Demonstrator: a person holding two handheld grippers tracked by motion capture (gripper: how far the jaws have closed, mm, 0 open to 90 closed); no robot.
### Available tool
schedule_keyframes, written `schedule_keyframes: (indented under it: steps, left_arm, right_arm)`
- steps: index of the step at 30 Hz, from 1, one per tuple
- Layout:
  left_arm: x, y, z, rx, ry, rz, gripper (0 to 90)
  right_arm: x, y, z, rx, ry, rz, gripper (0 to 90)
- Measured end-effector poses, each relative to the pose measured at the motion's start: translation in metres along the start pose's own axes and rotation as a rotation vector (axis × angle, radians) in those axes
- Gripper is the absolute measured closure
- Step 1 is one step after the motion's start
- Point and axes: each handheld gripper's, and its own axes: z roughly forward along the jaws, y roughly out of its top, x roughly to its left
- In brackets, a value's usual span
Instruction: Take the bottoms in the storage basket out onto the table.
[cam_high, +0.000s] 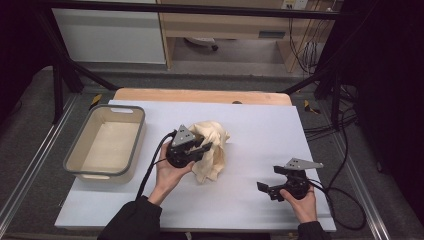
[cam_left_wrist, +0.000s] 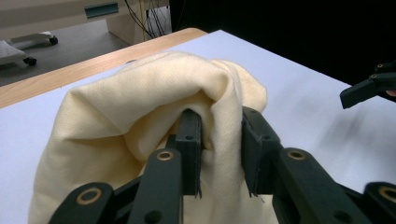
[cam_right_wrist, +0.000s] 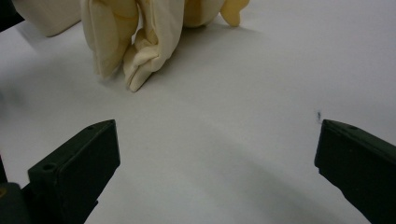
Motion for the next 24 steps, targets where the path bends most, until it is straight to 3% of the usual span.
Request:
schedule_keyframes:
  steps: [8, 24]
  left_arm:
    - [-0.0013, -0.0022, 0.0066, 0.035, -0.009, 0.0, 63.2]
    - [0.0018, -0.0057, 0.0096, 0.117, 0.002, -0.014, 38.2]
  right_arm:
    - [0.0, 0.0, -0.0001, 0.001, -0.002, 0.002, 0.5]
    - [0.0001, -0.0002, 0.0005, 0.002, 0.0, 0.003, 0.5]
